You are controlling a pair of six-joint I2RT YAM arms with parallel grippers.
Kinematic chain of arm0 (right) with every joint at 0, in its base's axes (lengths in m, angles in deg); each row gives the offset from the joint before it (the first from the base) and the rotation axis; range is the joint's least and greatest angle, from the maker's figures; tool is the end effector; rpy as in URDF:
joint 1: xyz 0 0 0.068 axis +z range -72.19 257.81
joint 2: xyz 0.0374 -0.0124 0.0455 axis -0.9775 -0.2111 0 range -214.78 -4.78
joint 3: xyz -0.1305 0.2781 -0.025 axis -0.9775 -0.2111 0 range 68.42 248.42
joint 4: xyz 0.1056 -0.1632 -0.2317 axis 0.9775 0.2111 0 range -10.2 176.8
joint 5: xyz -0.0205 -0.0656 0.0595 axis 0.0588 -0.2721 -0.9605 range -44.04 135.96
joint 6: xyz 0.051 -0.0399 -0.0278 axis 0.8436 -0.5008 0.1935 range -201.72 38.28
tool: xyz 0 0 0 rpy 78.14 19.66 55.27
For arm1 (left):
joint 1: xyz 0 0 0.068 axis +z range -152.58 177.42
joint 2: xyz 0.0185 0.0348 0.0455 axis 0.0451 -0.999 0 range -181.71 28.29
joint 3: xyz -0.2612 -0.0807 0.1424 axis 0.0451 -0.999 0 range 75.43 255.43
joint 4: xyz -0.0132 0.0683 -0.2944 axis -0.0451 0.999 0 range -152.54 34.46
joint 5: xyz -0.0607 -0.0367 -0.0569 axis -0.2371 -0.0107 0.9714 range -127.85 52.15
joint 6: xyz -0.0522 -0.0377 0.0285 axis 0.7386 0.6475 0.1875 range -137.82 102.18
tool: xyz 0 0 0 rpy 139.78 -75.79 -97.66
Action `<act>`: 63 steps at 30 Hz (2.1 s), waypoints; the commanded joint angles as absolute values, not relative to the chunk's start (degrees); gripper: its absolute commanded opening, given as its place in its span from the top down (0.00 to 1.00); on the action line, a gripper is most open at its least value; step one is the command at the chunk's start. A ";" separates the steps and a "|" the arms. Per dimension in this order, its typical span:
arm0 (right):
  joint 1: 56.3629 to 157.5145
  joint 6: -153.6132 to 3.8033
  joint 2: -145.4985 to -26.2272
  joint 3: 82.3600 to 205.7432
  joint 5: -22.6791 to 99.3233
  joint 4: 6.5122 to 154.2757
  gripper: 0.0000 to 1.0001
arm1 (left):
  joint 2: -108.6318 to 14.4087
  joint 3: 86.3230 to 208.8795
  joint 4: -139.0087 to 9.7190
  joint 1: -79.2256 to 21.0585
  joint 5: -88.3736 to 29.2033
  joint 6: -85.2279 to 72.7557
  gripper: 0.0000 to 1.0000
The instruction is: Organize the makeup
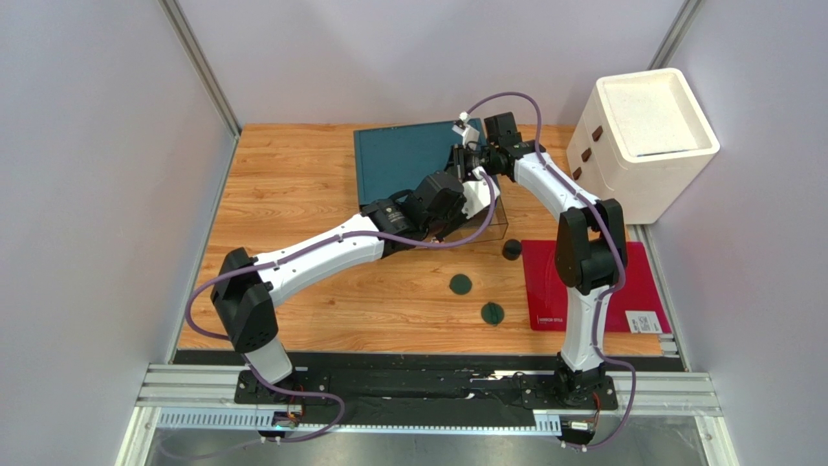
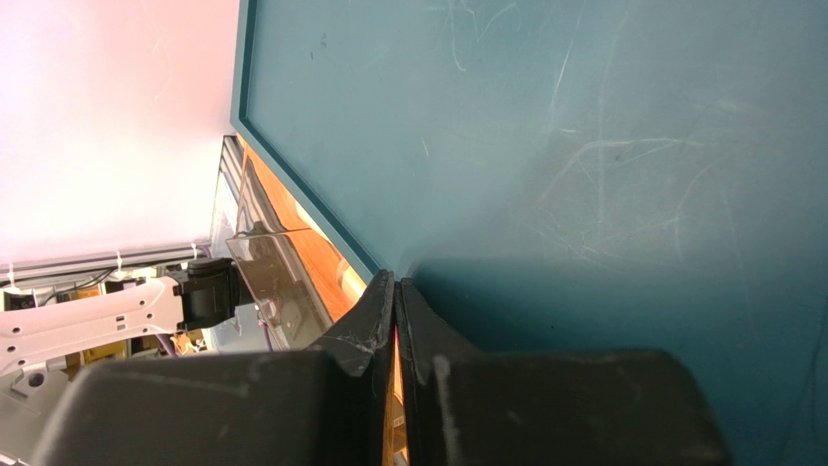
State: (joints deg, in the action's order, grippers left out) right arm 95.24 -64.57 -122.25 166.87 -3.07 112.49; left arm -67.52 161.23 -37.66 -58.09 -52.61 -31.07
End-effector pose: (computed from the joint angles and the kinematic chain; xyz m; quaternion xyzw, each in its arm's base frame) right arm 0.4831 0.1972 0.2551 -0.1382 0.8592 0.4630 0.1684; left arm 0.2677 -0.3636 0.3472 0.4475 0.7592 -0.0590 0.4689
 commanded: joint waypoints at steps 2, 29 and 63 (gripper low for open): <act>94.51 -69.24 -129.32 163.87 9.14 124.27 0.94 | -68.73 163.24 -38.63 -58.31 -46.11 -33.81 1.00; 93.63 -69.06 -130.91 166.41 8.70 125.24 0.94 | -73.05 167.72 -30.90 -55.49 -56.56 -29.59 0.44; 93.10 -68.89 -131.52 167.03 8.52 125.85 0.94 | -57.48 142.84 -31.43 -55.85 -40.20 -10.43 1.00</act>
